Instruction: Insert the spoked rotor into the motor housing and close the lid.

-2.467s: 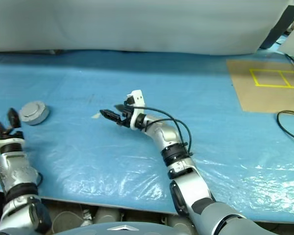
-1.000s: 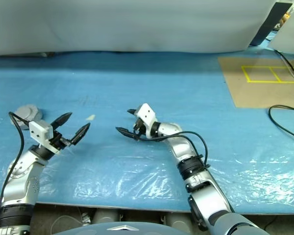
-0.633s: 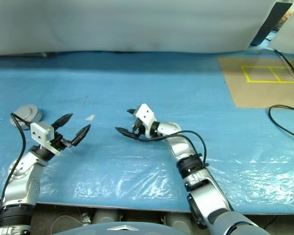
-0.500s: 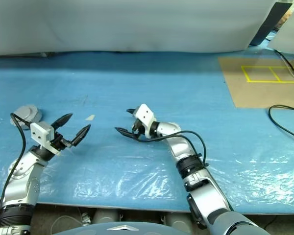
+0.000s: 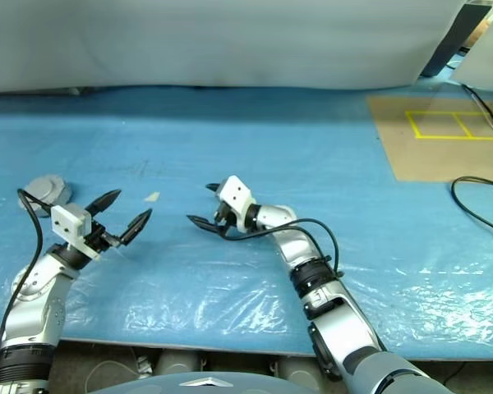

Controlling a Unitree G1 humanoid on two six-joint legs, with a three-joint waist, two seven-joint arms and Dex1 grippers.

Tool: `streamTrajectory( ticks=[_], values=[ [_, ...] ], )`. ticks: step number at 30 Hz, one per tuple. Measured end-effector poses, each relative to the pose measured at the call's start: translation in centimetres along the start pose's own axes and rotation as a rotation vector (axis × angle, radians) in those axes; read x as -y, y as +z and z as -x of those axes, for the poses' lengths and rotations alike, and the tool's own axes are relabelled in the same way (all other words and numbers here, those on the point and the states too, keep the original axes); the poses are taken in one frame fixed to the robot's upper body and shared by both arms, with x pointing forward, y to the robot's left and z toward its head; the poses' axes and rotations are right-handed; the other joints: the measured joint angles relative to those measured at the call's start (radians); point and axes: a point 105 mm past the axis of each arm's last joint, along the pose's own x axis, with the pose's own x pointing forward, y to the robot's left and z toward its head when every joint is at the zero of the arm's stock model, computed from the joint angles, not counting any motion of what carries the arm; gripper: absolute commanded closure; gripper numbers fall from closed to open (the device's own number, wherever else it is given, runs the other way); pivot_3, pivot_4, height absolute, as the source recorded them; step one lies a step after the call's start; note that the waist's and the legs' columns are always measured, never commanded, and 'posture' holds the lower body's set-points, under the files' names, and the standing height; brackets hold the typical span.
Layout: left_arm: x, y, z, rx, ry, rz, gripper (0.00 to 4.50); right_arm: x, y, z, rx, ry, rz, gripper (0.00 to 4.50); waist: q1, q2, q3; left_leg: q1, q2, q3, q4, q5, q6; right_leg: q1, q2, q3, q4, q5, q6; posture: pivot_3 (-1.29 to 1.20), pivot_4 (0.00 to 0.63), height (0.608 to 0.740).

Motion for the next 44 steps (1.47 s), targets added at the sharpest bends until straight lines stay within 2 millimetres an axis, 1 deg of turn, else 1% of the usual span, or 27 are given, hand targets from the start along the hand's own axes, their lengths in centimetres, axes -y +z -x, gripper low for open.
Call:
streamTrajectory(
  ticks=[5,8,12,17,20,27,32,35,37,40,44],
  values=[
    [0.6,-0.2,-0.4,-0.011,-0.021,0.013,0.0,0.2,-0.3,0.3,-0.013,-0.007,0.008,0.02,0.0,0.0,0.0,0.0,0.0,0.0,0.0,0.0,0.0,0.0,0.0,0.0,0.0,0.0,0.0,0.0,0.15,0.74],
    [0.9,0.0,-0.6,-0.006,-0.032,0.013,0.0,0.0,-0.4,0.3,-0.012,-0.015,0.003,0.02,0.0,0.0,0.0,0.0,0.0,0.0,0.0,0.0,0.0,0.0,0.0,0.0,0.0,0.0,0.0,0.0,0.15,0.74],
    [0.9,0.1,-0.7,-0.002,-0.039,0.011,0.0,0.0,-0.7,0.4,-0.019,-0.028,-0.002,0.02,0.0,0.0,0.0,0.0,0.0,0.0,0.0,0.0,0.0,0.0,0.0,0.0,0.0,0.0,0.0,0.0,0.15,0.74],
    [0.6,0.7,-1.5,0.023,-0.045,0.001,0.0,-0.1,-0.7,0.3,-0.017,-0.027,0.0,0.02,0.0,0.0,0.0,0.0,0.0,0.0,0.0,0.0,0.0,0.0,0.0,0.0,0.001,0.0,0.0,0.0,0.15,0.74],
    [0.5,0.2,-1.4,0.008,-0.039,0.011,0.0,0.1,-0.7,0.3,-0.019,-0.035,0.004,0.02,-0.001,0.0,0.0,0.0,0.0,0.0,0.0,0.0,0.0,0.0,0.0,0.0,0.001,0.0,0.0,0.0,0.15,0.74],
    [0.6,-0.1,-1.2,-0.003,-0.035,0.018,0.0,0.2,-0.5,0.6,-0.016,-0.044,0.015,0.02,0.0,0.0,0.0,0.0,0.0,0.0,0.0,0.0,0.0,0.0,0.0,0.0,0.0,0.0,0.0,0.0,0.15,0.74],
    [1.0,-0.1,-1.0,-0.006,-0.032,0.016,0.0,-0.6,-1.2,0.7,-0.03,-0.021,-0.001,0.02,-0.002,0.0,0.0,0.0,0.0,0.0,0.0,0.0,0.0,0.0,0.0,0.0,0.0,0.0,0.0,0.0,0.15,0.74],
    [1.5,0.1,-0.4,-0.006,-0.027,0.007,0.0,-0.9,-1.2,0.6,-0.029,0.003,0.0,0.02,-0.003,0.0,0.0,0.0,0.0,0.0,0.0,0.0,0.001,0.0,0.0,0.0,0.0,0.0,0.0,0.0,0.15,0.74],
    [1.8,0.0,0.0,-0.013,-0.018,0.011,0.0,-1.1,-1.2,0.5,-0.031,0.016,0.005,0.02,-0.002,0.001,0.0,0.0,0.0,0.0,0.0,0.0,0.001,0.0,0.0,0.0,0.0,0.0,0.0,0.0,0.15,0.74],
    [2.3,-0.6,0.4,-0.036,-0.021,0.019,0.0,-1.0,-1.2,0.4,-0.038,0.017,0.009,0.02,-0.002,0.001,0.0,0.0,0.0,0.0,0.0,0.0,0.001,0.0,0.0,0.0,0.0,0.0,0.0,0.0,0.15,0.74],
    [2.3,-0.4,0.0,-0.028,-0.024,0.007,0.0,-0.8,-0.7,0.0,-0.028,0.024,0.045,0.02,0.0,0.001,0.001,0.001,0.0,0.0,0.0,0.0,0.001,0.0,0.0,0.0,0.001,0.0,0.0,0.0,0.15,0.74]
  ],
)
